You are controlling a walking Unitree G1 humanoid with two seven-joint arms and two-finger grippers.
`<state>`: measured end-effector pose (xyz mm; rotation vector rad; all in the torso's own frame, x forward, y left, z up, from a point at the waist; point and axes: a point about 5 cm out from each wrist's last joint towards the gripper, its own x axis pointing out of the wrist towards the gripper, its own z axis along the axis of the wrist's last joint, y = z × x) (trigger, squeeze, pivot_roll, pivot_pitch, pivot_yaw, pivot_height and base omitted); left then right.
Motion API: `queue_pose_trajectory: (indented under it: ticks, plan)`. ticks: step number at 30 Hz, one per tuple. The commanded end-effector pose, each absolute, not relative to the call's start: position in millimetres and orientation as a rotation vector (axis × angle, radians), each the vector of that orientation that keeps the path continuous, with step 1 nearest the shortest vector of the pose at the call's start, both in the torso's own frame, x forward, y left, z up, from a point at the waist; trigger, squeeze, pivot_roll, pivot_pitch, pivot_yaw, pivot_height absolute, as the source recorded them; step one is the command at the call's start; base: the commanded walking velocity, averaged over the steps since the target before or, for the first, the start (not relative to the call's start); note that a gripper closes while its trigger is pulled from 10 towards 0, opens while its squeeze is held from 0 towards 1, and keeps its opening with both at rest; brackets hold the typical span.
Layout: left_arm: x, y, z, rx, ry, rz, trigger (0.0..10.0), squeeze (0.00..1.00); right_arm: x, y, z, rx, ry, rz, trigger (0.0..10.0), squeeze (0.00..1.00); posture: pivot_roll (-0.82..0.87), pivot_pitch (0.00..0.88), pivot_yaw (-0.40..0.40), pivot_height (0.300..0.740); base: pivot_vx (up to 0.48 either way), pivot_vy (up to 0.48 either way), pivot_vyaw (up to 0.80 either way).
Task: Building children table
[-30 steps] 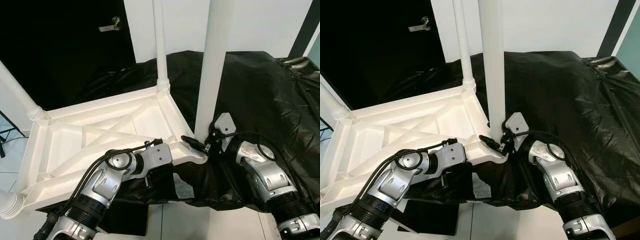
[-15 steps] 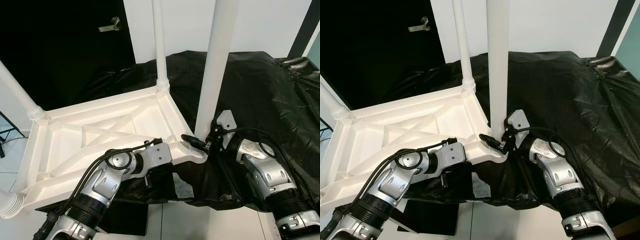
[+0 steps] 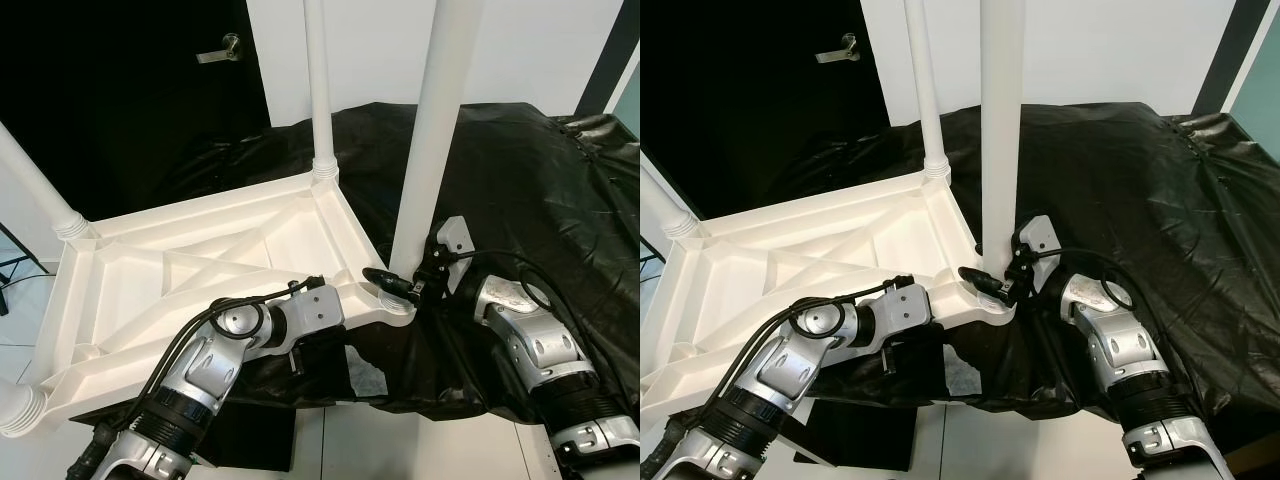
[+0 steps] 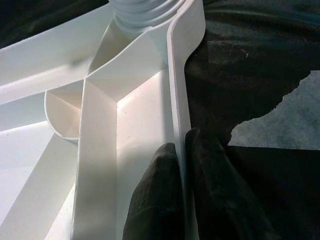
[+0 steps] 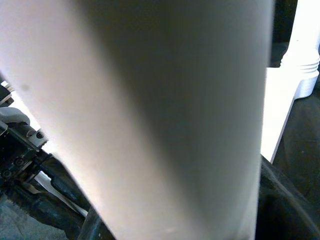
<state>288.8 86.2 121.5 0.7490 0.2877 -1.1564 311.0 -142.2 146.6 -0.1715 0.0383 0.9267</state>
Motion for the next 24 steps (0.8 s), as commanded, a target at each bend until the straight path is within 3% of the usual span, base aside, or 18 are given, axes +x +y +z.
queue_pose_trajectory:
  ticks: [1, 24]
  plan:
    - [303.9, 114.0, 120.4, 0.810, 0.319, -0.916, 10.0, 0.00, 304.8, -143.7, 114.8, -0.032, 0.216, 0.934, 10.0, 0.00, -0.03, 0.000, 0.077, 0.740, 0.000, 0.000, 0.00]
    - [303.3, 112.7, 121.0, 0.808, 0.319, -0.922, 10.0, 0.00, 310.9, -145.9, 115.4, 0.017, 0.214, 0.915, 10.0, 0.00, -0.03, 0.000, 0.080, 0.740, 0.000, 0.000, 0.00]
